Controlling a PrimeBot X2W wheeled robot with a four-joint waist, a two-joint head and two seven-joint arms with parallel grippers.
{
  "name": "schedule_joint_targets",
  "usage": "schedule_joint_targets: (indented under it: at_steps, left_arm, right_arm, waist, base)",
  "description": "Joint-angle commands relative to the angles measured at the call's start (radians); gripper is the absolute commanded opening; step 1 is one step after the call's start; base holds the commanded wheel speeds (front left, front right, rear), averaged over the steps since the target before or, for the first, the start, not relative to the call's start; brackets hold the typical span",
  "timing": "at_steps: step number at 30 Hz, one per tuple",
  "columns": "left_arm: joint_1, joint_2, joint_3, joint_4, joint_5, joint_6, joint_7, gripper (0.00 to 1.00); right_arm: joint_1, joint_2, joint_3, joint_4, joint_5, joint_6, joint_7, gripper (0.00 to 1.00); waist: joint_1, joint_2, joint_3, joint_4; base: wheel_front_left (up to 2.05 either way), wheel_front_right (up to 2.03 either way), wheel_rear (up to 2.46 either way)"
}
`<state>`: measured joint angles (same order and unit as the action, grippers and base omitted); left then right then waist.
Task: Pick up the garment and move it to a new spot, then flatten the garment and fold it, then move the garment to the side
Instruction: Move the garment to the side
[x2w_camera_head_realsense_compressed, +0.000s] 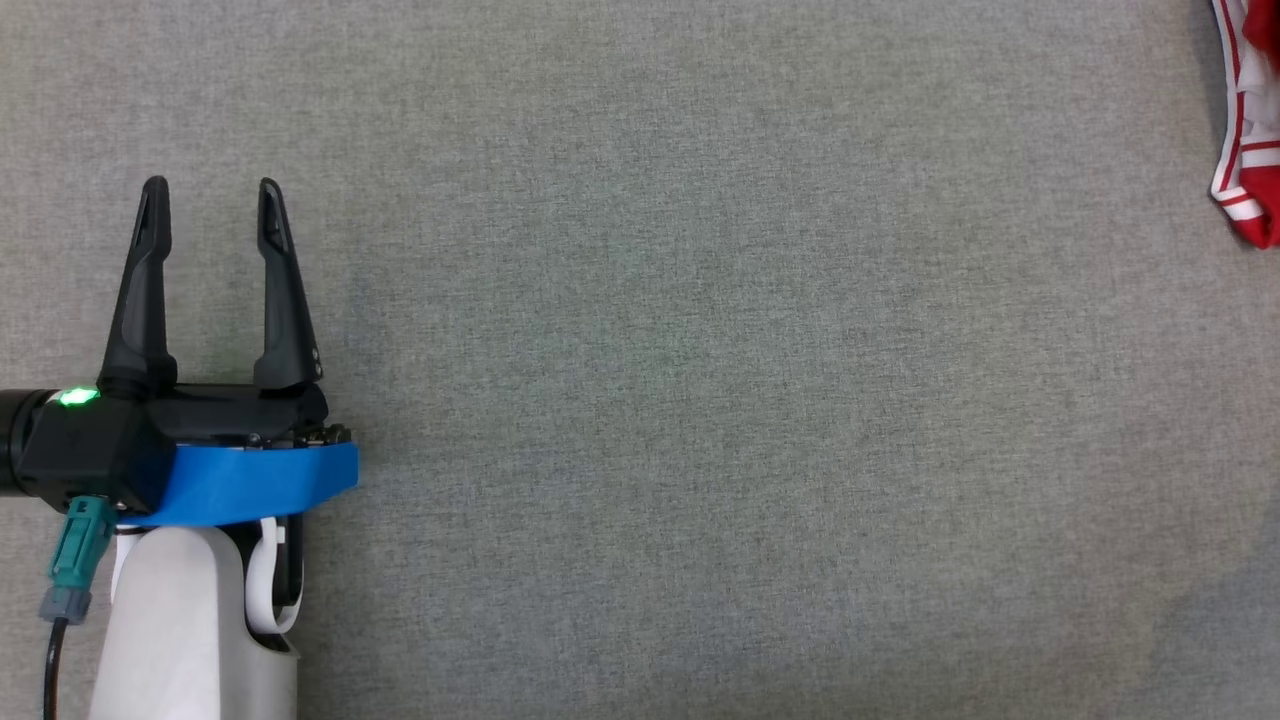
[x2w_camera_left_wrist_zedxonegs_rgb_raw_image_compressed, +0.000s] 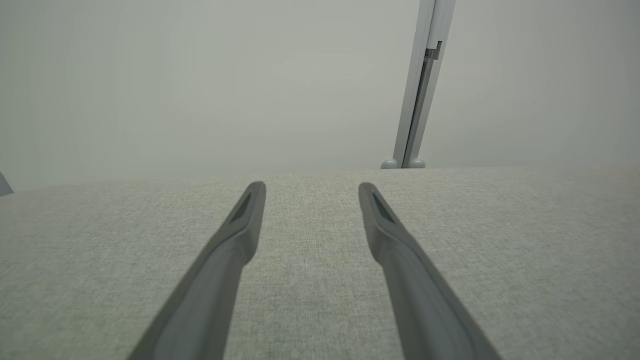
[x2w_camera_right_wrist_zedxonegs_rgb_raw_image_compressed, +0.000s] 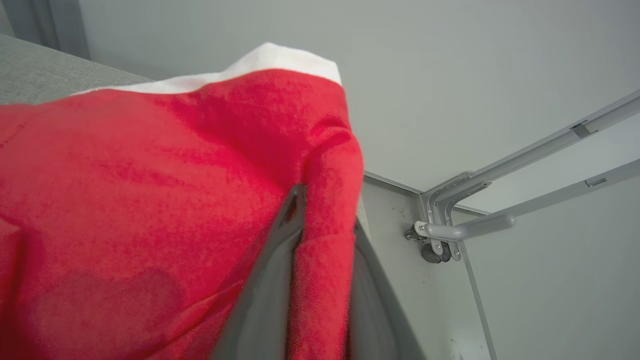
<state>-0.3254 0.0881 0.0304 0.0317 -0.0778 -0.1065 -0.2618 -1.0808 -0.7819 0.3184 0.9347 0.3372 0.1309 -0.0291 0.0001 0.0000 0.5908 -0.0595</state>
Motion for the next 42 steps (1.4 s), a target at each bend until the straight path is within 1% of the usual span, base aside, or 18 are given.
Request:
schedule_joint_targets:
  at_steps: [1, 8, 13, 18, 24, 33, 38, 42]
  left_arm:
    - [-0.013, 0.004, 0.002, -0.003, 0.005, 0.0, -0.004, 1.0]
    - [0.007, 0.002, 0.009, 0.01, -0.002, 0.007, -0.004, 1.0]
    - [0.038, -0.003, 0.021, 0.026, -0.013, 0.01, -0.004, 1.0]
    - [0.086, -0.008, 0.035, 0.041, -0.022, 0.016, -0.004, 1.0]
    - [0.153, -0.011, 0.051, 0.059, -0.033, 0.019, -0.004, 1.0]
    - [0.233, -0.017, 0.059, 0.096, -0.045, 0.023, -0.004, 1.0]
    - [0.259, -0.021, 0.051, 0.116, -0.045, 0.025, -0.004, 1.0]
    - [0.277, -0.023, 0.048, 0.124, -0.048, 0.025, -0.004, 1.0]
  right_arm:
    - [-0.03, 0.009, -0.003, 0.024, -0.022, 0.0, -0.012, 1.0]
    - [-0.065, 0.033, -0.029, 0.095, -0.073, 0.0, -0.067, 1.0]
    - [-0.066, 0.08, -0.051, 0.11, -0.093, 0.0, -0.146, 1.0]
    - [-0.013, 0.157, -0.07, 0.096, -0.084, 0.0, -0.208, 1.0]
    - [0.084, 0.267, -0.067, 0.0, -0.063, 0.0, -0.235, 1.0]
    - [0.307, 0.432, -0.079, -0.238, -0.052, 0.0, -0.237, 1.0]
    - [0.444, 0.494, -0.113, -0.32, -0.055, 0.0, -0.237, 1.0]
    - [0.546, 0.524, -0.144, -0.368, -0.065, 0.0, -0.237, 1.0]
  waist:
    - [-0.0001, 0.0, -0.001, 0.003]
    - [-0.0001, 0.0, -0.031, 0.006]
    - [-0.0001, 0.0, -0.093, 0.002]
    - [-0.0001, 0.0, -0.176, 0.004]
    - [-0.0001, 0.0, -0.271, 0.007]
    - [-0.0001, 0.0, -0.387, 0.012]
    - [-0.0001, 0.0, -0.443, 0.015]
    - [-0.0001, 0.0, -0.478, 0.009]
  base:
    - [0.0, 0.0, 0.0]
    - [0.0, 0.0, 0.0]
    - [0.0, 0.0, 0.0]
    - [0.0, 0.0, 0.0]
    - [0.0, 0.0, 0.0]
    - [0.0, 0.0, 0.0]
    - [0.0, 0.0, 0.0]
    - [0.0, 0.0, 0.0]
